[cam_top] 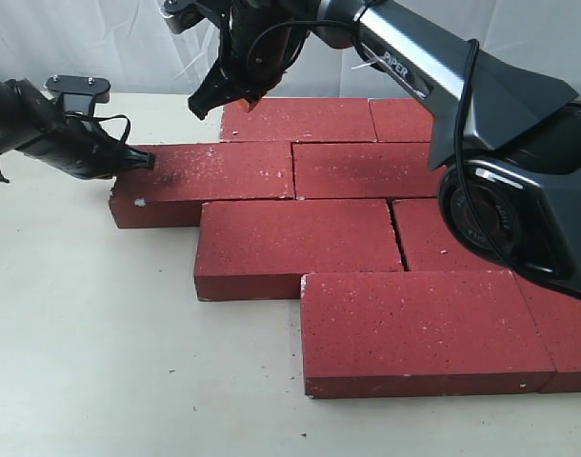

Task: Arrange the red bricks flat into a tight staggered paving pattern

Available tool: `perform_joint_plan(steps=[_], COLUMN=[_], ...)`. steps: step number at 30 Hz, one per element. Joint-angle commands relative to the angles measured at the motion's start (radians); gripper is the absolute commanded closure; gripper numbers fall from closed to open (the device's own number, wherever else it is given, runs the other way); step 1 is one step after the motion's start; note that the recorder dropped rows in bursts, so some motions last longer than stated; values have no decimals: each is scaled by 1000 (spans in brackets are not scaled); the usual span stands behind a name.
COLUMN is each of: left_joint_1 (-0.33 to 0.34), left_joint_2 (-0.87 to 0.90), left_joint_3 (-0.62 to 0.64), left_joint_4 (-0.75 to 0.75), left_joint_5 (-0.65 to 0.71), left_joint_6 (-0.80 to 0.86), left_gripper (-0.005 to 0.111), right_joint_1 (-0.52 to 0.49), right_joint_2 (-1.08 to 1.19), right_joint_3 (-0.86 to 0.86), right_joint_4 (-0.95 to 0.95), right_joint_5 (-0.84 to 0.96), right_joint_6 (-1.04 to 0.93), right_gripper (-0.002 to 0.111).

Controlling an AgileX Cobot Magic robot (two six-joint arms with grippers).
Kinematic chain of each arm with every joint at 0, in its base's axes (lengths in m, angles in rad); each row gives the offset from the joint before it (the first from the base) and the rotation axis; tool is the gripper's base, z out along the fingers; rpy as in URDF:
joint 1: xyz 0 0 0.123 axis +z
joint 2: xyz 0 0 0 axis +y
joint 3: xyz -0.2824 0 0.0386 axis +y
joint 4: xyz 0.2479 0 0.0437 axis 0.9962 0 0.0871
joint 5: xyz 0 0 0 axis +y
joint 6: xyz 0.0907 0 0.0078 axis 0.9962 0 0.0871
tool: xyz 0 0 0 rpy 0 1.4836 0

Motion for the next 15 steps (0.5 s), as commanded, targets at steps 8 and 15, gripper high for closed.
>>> perform_joint_plan(steps=[8,15], left_joint_1=[6,97], left_joint_2=[-44,-46], left_joint_3=[-1,-1], left_joint_4=[9,28], left_joint_5=[19,70], left_joint_6=[1,-11], left_gripper=[107,107], right_joint_1=[-6,-6], right_joint_2=[-12,-12], right_joint_3=[2,2], right_joint_4=[-6,-109], right_joint_5=[1,1], right_joint_6=[27,-10], right_gripper=[109,109])
